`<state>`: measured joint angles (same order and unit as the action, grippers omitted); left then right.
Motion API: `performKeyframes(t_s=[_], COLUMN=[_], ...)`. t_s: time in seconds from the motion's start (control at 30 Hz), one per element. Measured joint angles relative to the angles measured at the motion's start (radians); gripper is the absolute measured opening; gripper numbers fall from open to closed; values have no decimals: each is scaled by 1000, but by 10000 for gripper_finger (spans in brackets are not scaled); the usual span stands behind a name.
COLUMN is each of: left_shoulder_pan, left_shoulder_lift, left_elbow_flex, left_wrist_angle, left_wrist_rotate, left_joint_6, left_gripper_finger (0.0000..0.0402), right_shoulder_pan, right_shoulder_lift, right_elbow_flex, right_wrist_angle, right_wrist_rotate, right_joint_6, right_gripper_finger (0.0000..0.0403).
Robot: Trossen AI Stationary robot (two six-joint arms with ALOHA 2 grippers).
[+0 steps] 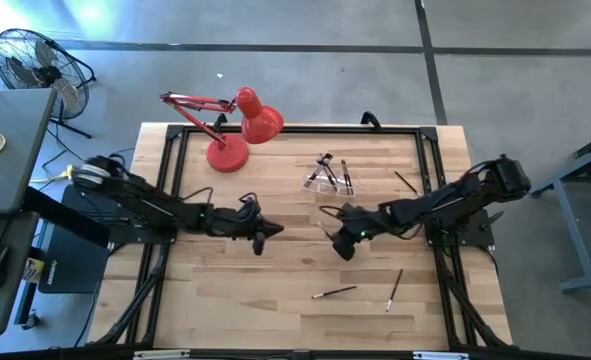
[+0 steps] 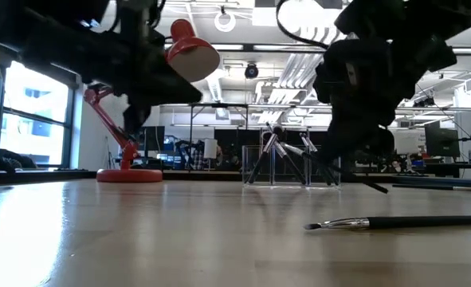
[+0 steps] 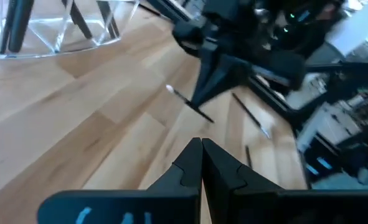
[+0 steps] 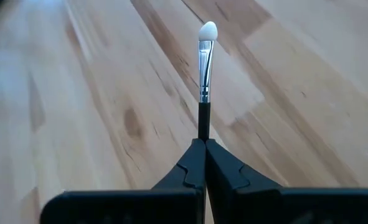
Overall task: Put items in baskets/containers
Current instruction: Put the eyeshadow brush into the transparent organizer
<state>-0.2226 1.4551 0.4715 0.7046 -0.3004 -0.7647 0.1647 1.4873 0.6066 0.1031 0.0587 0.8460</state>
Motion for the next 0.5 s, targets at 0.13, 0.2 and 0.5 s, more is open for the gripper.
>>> performKeyframes(t_s=[0.13, 0.2, 0.5], left_shoulder_pan=[1, 0, 37], left_shoulder_lift=[86, 114, 148], left_elbow_flex=[73, 116, 246], left_wrist_angle=[10, 12, 9], left_wrist_rotate=[-26, -18, -9], left_joint_6=[0, -3, -106], left_gripper_finger=[1, 1, 65], right_shoulder_pan=[0, 0, 0], right_shoulder_lift=[-31, -46, -117], right_elbow_flex=[-8, -8, -8], right_wrist_angle=[68, 98, 218], right_wrist_rotate=[34, 59, 91], right_joint_6=[-38, -54, -35], right_gripper_finger=[1, 1, 0])
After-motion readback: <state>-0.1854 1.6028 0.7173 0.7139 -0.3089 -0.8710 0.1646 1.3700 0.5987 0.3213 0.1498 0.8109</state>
